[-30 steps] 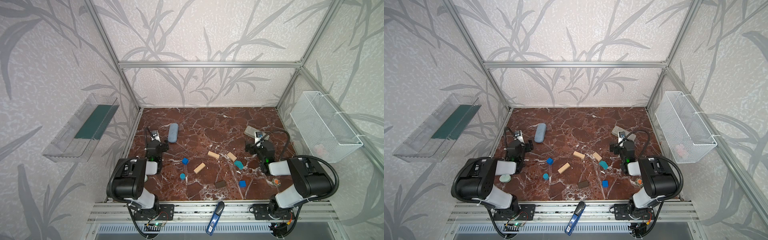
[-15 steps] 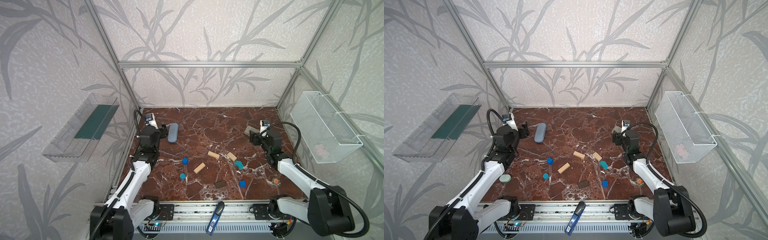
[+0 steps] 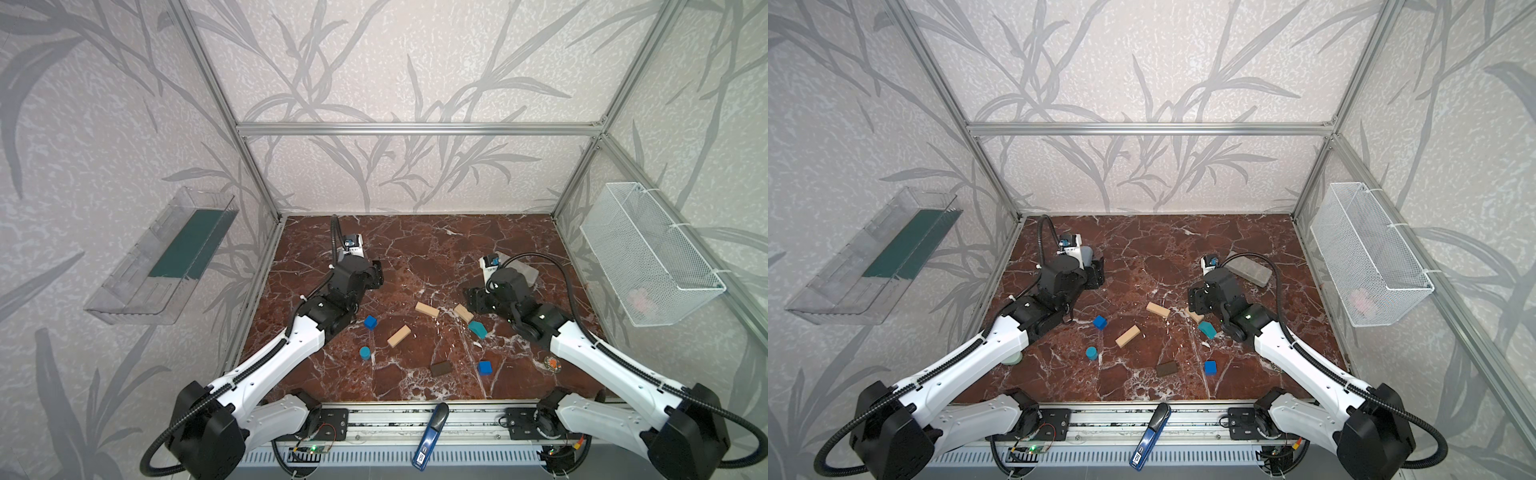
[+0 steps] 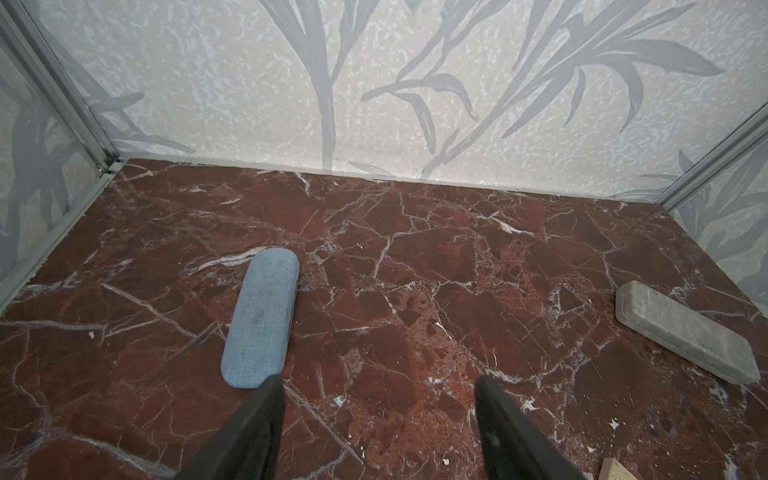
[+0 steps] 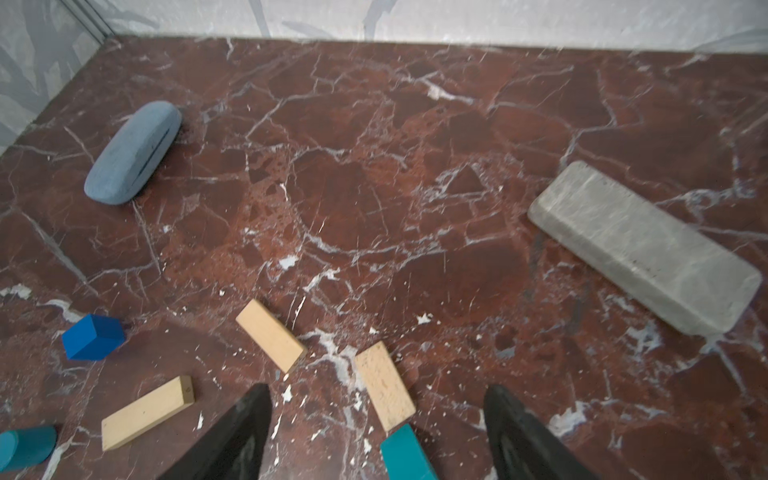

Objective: Build the wood block tower
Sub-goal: 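Swing the right gripper over the wooden blocks while the left arm advances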

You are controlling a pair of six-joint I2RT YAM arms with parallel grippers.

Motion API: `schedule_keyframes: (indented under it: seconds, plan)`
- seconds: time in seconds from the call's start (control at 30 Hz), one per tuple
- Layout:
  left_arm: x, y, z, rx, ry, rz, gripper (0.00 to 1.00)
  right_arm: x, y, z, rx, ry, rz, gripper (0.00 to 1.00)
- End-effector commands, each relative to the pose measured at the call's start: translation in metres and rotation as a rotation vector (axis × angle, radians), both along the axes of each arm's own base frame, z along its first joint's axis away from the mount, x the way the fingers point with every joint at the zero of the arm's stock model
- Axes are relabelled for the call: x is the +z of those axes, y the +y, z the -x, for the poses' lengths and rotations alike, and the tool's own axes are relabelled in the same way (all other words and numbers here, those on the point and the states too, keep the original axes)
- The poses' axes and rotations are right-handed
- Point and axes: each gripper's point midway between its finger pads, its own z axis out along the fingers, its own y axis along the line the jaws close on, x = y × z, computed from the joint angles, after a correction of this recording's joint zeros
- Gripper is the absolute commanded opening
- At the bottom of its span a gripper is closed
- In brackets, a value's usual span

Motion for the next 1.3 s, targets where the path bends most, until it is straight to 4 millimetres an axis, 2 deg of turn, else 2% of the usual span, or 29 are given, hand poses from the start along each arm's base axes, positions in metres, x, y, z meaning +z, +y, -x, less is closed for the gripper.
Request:
schedule_keyframes:
  seconds: [0.0,0.2,0.43,0.63,0.87,1.07,1.27]
  plan:
    - [-0.011,0.01,0.009,0.048,-0.008,0.006,0.7,-0.017,0.011,0.008,-0.024,0.082,0.026,0.81]
    - [-0.013,0.022,0.017,0.071,-0.027,-0.042,0.71,-0.034,0.038,0.004,-0.077,0.128,0.036,0.81]
    - [-0.019,0.038,0.022,0.115,-0.035,-0.127,0.73,-0.033,0.074,-0.004,-0.175,0.104,0.091,0.9]
    - [-0.023,0.039,0.024,0.092,-0.035,-0.171,0.76,-0.056,0.095,-0.005,-0.263,0.17,0.077,0.95]
    - [-0.026,0.043,0.025,0.097,-0.032,-0.208,0.79,-0.078,0.106,-0.008,-0.366,0.181,0.039,0.97]
    - [-0.031,0.043,0.023,0.095,-0.018,-0.249,0.81,-0.093,0.121,-0.013,-0.386,0.221,0.017,0.97]
    - [-0.031,0.049,0.025,0.116,-0.021,-0.268,0.81,-0.107,0.124,-0.017,-0.434,0.233,0.021,0.97]
